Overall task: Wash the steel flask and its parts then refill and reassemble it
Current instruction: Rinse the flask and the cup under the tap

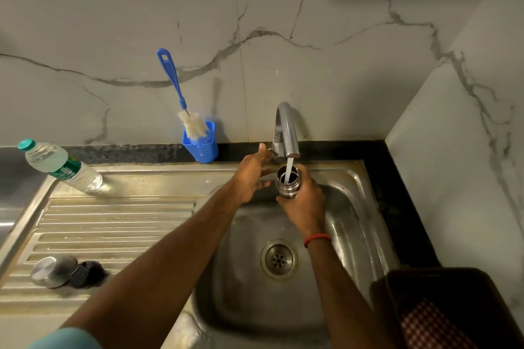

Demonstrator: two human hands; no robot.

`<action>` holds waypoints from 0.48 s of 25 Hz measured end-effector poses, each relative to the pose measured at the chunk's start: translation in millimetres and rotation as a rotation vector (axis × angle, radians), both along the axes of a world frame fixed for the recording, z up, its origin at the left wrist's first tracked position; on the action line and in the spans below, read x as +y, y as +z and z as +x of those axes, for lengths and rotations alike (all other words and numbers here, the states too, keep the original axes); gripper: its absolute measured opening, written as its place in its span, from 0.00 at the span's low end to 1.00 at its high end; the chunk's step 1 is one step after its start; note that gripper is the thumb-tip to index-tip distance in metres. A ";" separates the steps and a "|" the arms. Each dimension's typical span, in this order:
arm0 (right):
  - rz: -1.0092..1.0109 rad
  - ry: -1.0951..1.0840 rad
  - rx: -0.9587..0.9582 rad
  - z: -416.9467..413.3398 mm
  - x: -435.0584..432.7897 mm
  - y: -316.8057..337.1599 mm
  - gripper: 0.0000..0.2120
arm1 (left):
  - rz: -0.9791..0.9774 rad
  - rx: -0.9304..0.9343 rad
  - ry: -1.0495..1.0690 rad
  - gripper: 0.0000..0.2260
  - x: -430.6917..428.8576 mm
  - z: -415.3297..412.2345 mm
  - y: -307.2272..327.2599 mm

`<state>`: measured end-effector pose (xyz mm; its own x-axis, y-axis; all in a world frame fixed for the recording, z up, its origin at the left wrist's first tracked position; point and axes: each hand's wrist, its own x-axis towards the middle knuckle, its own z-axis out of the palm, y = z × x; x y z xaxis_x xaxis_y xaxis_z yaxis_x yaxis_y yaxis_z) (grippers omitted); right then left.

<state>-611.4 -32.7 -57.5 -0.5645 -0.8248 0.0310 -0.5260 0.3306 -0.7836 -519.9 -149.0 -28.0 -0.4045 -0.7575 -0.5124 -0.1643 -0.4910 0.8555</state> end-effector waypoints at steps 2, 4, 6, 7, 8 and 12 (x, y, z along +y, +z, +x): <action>-0.006 0.069 -0.030 -3.3 -3.6 4.6 0.37 | 0.013 0.004 0.010 0.18 2.7 -3.4 -0.7; -0.009 0.087 0.019 -3.5 -3.6 6.4 0.38 | -0.015 -0.011 -0.001 0.19 0.8 -2.1 -3.6; -0.035 0.047 0.025 -5.4 -1.2 4.4 0.36 | -0.053 -0.021 -0.037 0.20 -3.0 0.2 -5.1; -0.009 0.065 0.023 -5.0 -0.5 2.1 0.36 | -0.075 -0.033 -0.063 0.21 -4.1 1.1 -4.0; 0.031 0.087 0.008 -4.2 0.9 -0.7 0.37 | -0.105 -0.056 -0.097 0.22 -5.8 -1.0 -4.3; 0.083 -0.001 -0.023 -4.5 3.3 -2.5 0.40 | -0.215 -0.141 -0.221 0.20 -9.6 -15.9 2.3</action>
<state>-615.8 -29.4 -60.0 -0.5651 -0.8235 -0.0508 -0.5078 0.3957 -0.7652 -535.8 -158.6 -25.7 -0.5071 -0.7563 -0.4133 -0.3707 -0.2415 0.8968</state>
